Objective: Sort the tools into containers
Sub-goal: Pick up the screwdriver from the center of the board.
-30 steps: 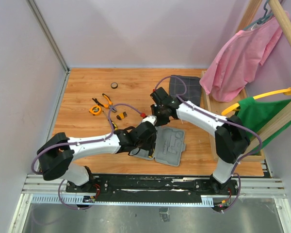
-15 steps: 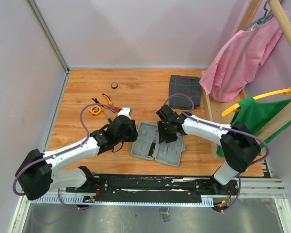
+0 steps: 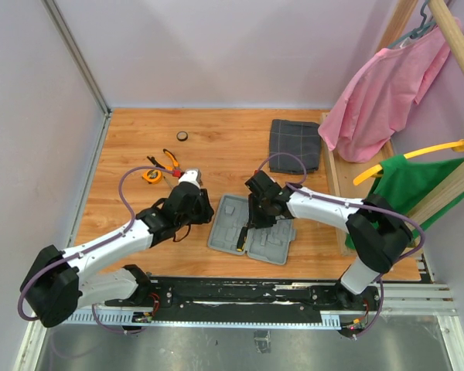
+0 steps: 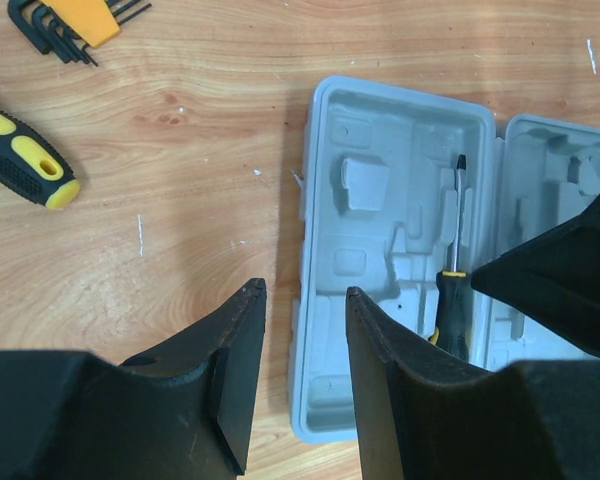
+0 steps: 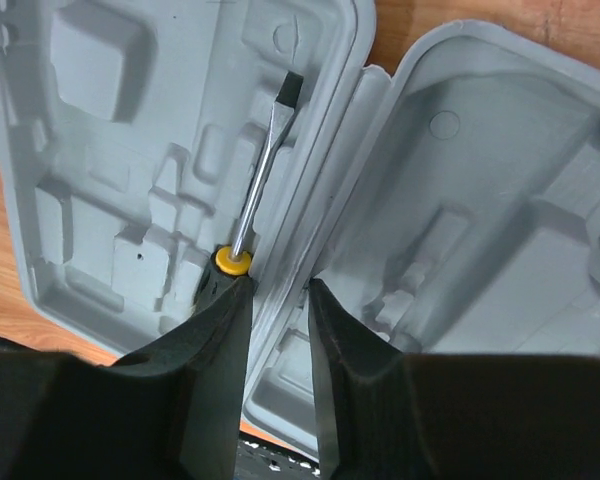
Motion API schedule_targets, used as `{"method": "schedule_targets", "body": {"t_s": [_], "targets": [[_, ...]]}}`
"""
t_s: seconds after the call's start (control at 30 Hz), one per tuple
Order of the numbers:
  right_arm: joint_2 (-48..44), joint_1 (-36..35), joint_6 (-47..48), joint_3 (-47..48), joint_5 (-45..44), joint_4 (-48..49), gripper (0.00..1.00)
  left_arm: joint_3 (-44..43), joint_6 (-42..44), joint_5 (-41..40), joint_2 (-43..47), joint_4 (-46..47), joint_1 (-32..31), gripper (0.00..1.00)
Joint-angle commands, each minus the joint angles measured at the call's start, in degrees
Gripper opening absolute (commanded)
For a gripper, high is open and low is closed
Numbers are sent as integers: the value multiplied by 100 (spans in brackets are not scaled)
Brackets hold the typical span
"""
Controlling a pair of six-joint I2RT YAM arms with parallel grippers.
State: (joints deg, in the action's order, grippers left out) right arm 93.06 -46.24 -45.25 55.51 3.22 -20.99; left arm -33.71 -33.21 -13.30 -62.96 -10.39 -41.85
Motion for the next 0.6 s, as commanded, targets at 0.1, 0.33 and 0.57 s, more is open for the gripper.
{"method": "schedule_targets", "body": {"t_s": [0.1,0.33,0.57], "targets": [[407,19,306,391,-343,-430,20,39,99,126,160,-20,319,42],[650,256,852,626,-521,-536,14,19,79,209,219,-182,767,42],[699,339,1242,945,-559,-671,14,-30,-79,5,380,-318,1285,47]]}}
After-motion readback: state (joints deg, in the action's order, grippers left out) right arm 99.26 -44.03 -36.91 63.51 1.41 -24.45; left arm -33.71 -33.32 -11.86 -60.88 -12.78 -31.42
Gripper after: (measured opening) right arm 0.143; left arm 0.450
